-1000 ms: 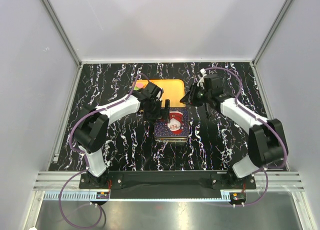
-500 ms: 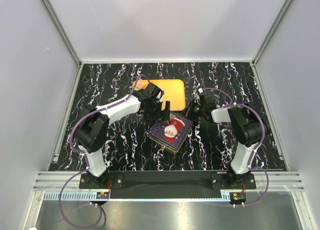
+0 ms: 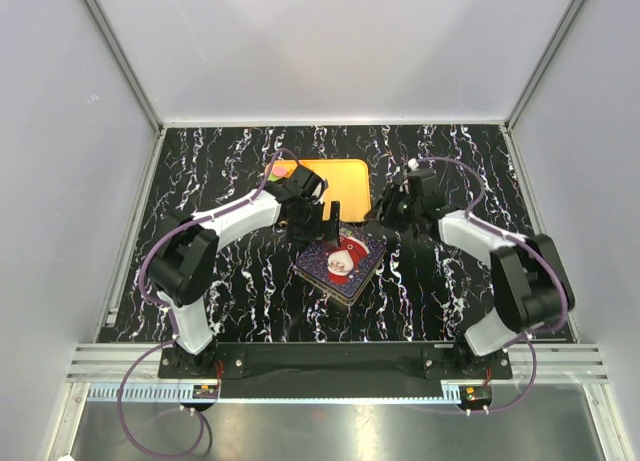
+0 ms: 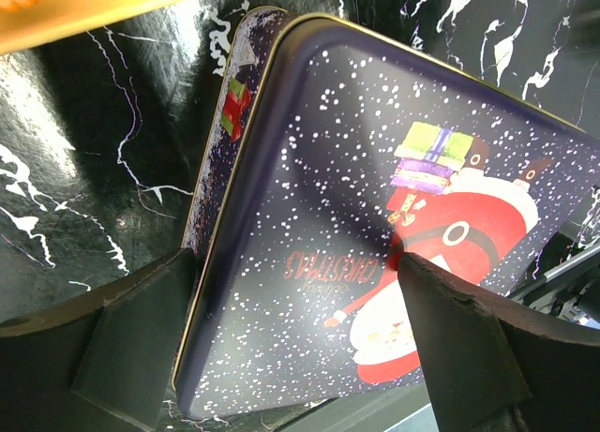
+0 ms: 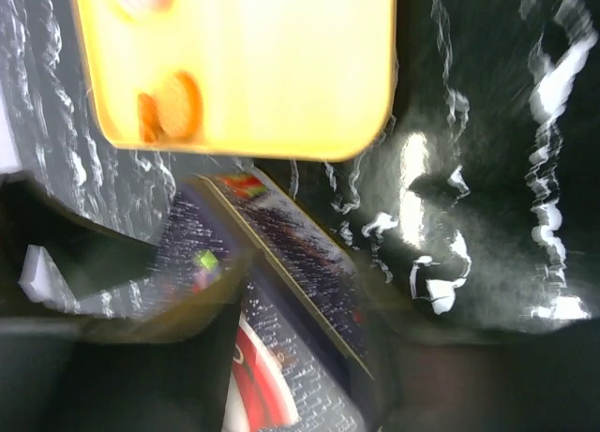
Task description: Pack the cookies
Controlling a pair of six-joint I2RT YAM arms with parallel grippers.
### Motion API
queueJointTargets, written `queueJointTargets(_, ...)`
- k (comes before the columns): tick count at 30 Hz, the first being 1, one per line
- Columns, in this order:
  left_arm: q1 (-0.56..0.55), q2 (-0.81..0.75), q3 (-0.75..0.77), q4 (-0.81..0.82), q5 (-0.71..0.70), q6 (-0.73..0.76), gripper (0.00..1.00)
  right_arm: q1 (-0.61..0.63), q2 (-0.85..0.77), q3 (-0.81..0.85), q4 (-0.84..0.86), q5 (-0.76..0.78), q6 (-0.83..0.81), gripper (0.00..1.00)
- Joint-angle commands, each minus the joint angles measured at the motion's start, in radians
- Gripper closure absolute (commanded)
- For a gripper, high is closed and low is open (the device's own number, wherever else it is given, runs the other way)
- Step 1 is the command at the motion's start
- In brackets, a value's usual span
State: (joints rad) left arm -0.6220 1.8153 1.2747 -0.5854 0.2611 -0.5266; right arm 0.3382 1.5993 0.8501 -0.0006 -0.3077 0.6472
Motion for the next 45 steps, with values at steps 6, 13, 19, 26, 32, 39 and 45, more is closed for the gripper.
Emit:
queueJointTargets(6, 0.008, -0.004, 0.034, 0.016, -0.023, 0.03, 0.04, -0.021, -0.263, -0.011, -0.202, 0.121, -0.081, 0.19)
queueJointTargets(13, 0.008, -0.001, 0.048, 0.018, -0.016, 0.03, 0.04, -0.021, -0.369, -0.21, -0.073, -0.027, 0.002, 0.15)
queueJointTargets(19, 0.005, 0.018, 0.049, 0.024, -0.006, 0.023, 0.04, -0.019, -0.334, -0.264, 0.025, -0.073, 0.028, 0.15)
queueJointTargets(26, -0.007, 0.032, 0.045, 0.039, -0.005, 0.011, 0.04, -0.019, -0.201, -0.301, 0.146, -0.107, 0.058, 0.22)
queueJointTargets(32, -0.016, 0.047, 0.035, 0.055, 0.0, 0.008, 0.04, -0.019, -0.136, -0.345, 0.229, -0.1, 0.088, 0.46)
queueJointTargets(39, -0.027, 0.062, 0.031, 0.068, 0.007, 0.002, 0.04, -0.019, -0.111, -0.379, 0.266, -0.096, 0.108, 0.71)
queueJointTargets(45, -0.033, 0.076, 0.034, 0.076, 0.012, 0.0, 0.04, -0.019, -0.07, -0.385, 0.289, -0.097, 0.104, 0.79)
